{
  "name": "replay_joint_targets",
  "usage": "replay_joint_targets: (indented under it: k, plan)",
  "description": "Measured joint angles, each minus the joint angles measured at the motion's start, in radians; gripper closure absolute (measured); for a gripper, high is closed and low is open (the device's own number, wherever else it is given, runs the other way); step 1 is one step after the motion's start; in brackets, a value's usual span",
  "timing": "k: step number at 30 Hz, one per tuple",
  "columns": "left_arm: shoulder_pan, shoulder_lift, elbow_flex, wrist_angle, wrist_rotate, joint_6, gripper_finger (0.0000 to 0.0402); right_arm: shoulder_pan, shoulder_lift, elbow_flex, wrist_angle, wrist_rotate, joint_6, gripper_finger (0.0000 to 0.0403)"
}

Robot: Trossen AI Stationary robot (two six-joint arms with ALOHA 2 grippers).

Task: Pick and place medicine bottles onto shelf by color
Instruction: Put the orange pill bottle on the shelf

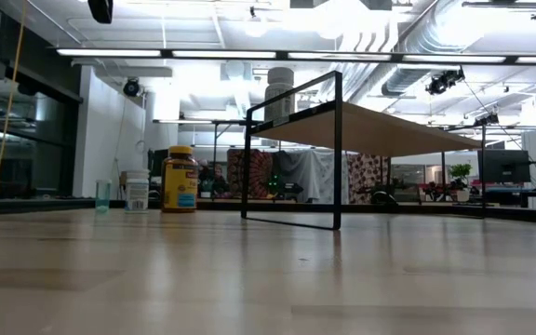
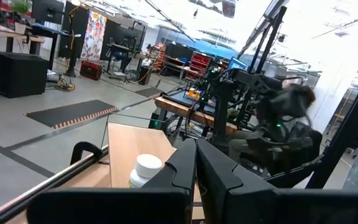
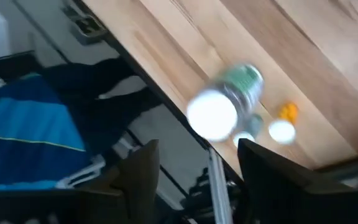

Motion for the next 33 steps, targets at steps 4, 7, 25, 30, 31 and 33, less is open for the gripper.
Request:
replay_joint_targets:
  k: [4,7,25,30,31,33]
  plan:
    - [0.0,0.0,0.0,0.0,-0.002,0.026,0.0398,0.165,0.018,0.0,-0.014,0.109,0.097,0.0183]
    - [0.0,0.0,0.0,0.0,-0.003,0.029,0.0398,0.266,0.063,0.0,-0.04,0.172,0.085,0.0183]
    - [0.0,0.0,0.0,0.001,-0.021,0.026,0.0398,0.478,0.405,0.0,-0.05,0.265,-0.086,0.0182]
    - [0.0,0.0,0.0,0.002,-0.029,0.026,0.0398,0.492,0.416,-0.036,-0.024,0.31,-0.013,0.0182]
    - [0.0,0.0,0.0,0.002,-0.029,0.026,0.0398,0.493,0.415,-0.048,-0.013,0.317,-0.004,0.0182]
    - [0.0,0.0,0.0,0.002,-0.029,0.026,0.0398,0.494,0.414,-0.068,0.006,0.317,-0.005,0.0182]
